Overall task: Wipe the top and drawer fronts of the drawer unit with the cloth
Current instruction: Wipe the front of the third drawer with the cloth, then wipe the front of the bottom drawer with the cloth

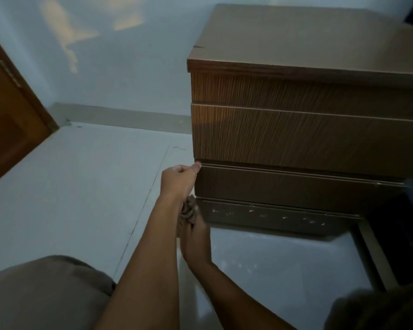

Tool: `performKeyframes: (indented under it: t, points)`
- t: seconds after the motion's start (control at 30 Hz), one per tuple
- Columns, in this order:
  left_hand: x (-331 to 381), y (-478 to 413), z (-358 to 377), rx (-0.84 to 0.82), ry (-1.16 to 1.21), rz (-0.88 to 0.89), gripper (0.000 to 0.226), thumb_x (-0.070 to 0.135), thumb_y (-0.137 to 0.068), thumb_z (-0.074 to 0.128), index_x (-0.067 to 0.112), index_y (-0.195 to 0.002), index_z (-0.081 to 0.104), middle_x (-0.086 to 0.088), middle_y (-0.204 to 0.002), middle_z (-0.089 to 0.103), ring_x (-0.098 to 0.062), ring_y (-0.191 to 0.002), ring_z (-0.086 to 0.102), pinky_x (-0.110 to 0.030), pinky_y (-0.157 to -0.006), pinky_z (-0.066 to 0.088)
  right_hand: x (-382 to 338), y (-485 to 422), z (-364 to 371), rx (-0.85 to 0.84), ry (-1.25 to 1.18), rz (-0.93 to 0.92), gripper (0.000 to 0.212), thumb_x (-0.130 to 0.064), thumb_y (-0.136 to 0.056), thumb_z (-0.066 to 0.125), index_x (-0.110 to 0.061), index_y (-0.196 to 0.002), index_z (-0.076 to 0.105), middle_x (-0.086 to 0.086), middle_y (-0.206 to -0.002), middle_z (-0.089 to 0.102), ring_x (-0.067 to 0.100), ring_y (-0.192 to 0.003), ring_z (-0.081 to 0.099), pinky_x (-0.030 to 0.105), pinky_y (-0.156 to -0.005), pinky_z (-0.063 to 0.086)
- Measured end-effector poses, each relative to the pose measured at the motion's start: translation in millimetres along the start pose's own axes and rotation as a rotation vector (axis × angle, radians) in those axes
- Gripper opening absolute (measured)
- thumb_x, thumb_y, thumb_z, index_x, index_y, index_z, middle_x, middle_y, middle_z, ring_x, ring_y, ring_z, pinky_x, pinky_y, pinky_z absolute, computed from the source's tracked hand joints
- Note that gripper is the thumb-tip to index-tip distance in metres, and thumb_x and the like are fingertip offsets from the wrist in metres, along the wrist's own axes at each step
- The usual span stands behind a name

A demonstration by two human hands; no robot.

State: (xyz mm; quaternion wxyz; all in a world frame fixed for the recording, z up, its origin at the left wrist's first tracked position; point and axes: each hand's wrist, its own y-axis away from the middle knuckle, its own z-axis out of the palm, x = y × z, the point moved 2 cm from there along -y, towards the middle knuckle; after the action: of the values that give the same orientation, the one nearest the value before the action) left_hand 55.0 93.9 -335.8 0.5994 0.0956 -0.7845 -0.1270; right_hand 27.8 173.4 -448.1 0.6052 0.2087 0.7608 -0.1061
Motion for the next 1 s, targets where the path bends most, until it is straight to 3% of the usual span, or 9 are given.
performKeyframes:
  t: [0.13, 0.23, 0.3, 0.47, 0.57, 0.67, 0.77, 0.93, 1.0]
  points:
    - [-2, -5, -1, -0.004, 0.060, -0.014, 0.024, 0.036, -0.089, 0.066, 0.015, -0.078, 0.067, -0.002, -0.094, 0.071, -0.018, -0.098, 0.066, -0.029, -0.081, 0.042, 18, 7, -7, 0.333, -0.255, 0.290, 0.017, -0.018, -0.100, 0.048, -0.018, -0.113, 0.060, -0.002, -0.102, 0.067, 0.014, -0.097, 0.066, 0.009, -0.066, 0.048]
    - [-3, -5, 1, -0.001, 0.074, -0.016, 0.021, 0.035, -0.090, 0.064, 0.016, -0.080, 0.065, -0.005, -0.101, 0.071, -0.018, -0.099, 0.066, -0.028, -0.081, 0.040, 5, 1, -13, 0.523, -0.420, 0.355, 0.032, -0.016, -0.101, 0.048, -0.007, -0.130, 0.056, 0.010, -0.120, 0.065, 0.023, -0.107, 0.063, 0.023, -0.080, 0.051]
    - [-4, -5, 2, 0.006, 0.070, -0.010, 0.020, 0.034, -0.091, 0.064, 0.018, -0.080, 0.064, -0.005, -0.101, 0.071, -0.018, -0.099, 0.066, -0.027, -0.079, 0.039, -9, -11, -13, 0.549, -0.488, 0.329, 0.037, -0.015, -0.101, 0.047, -0.006, -0.136, 0.052, 0.011, -0.129, 0.061, 0.025, -0.118, 0.059, 0.024, -0.089, 0.046]
    - [-6, -8, 3, 0.017, 0.077, -0.003, 0.022, 0.036, -0.090, 0.064, 0.015, -0.082, 0.066, -0.006, -0.101, 0.072, -0.019, -0.101, 0.066, -0.029, -0.080, 0.040, -24, -32, 0, 0.379, -0.342, 0.269, 0.028, -0.014, -0.100, 0.048, -0.005, -0.124, 0.059, 0.011, -0.118, 0.067, 0.024, -0.112, 0.063, 0.024, -0.086, 0.046]
    - [-6, -7, 4, 0.027, 0.075, -0.003, 0.023, 0.037, -0.091, 0.063, 0.016, -0.083, 0.066, -0.004, -0.098, 0.070, -0.017, -0.093, 0.065, -0.024, -0.068, 0.041, -14, -28, 6, 0.094, -0.227, 0.229, 0.022, -0.013, -0.099, 0.050, -0.009, -0.114, 0.064, 0.009, -0.106, 0.070, 0.021, -0.099, 0.066, 0.029, -0.082, 0.051]
    - [-10, -9, 4, 0.033, 0.091, -0.003, 0.025, 0.040, -0.089, 0.064, 0.016, -0.083, 0.067, -0.006, -0.098, 0.072, -0.019, -0.093, 0.066, -0.026, -0.067, 0.042, -4, -24, -4, -0.128, -0.196, 0.172, 0.018, -0.011, -0.098, 0.048, -0.015, -0.102, 0.065, 0.001, -0.095, 0.071, 0.013, -0.085, 0.067, 0.021, -0.070, 0.053]
    - [-19, -10, 9, 0.087, 0.170, 0.006, 0.032, 0.044, -0.089, 0.061, 0.014, -0.082, 0.069, -0.008, -0.098, 0.073, -0.021, -0.096, 0.068, -0.024, -0.064, 0.040, 9, -26, -32, -0.175, -0.227, 0.300, 0.021, -0.015, -0.098, 0.047, -0.014, -0.105, 0.067, -0.002, -0.091, 0.072, 0.012, -0.083, 0.069, 0.018, -0.064, 0.054]
    - [-49, -7, 28, 0.268, 0.278, -0.081, 0.029, 0.032, -0.097, 0.047, 0.020, -0.075, 0.060, -0.003, -0.082, 0.065, -0.014, -0.077, 0.059, -0.024, -0.061, 0.041, 45, -31, -88, -0.141, -0.428, 0.588, 0.031, -0.015, -0.088, 0.058, -0.001, -0.115, 0.065, 0.017, -0.108, 0.073, 0.033, -0.102, 0.069, 0.048, -0.096, 0.052]
    - [-67, -8, 37, 0.292, 0.211, -0.124, 0.026, 0.027, -0.095, 0.046, 0.014, -0.082, 0.064, -0.011, -0.090, 0.067, -0.019, -0.078, 0.056, -0.027, -0.066, 0.044, 53, -29, -107, -0.126, -0.593, 0.624, 0.035, -0.011, -0.088, 0.057, 0.002, -0.120, 0.062, 0.021, -0.114, 0.070, 0.036, -0.108, 0.066, 0.051, -0.100, 0.049]
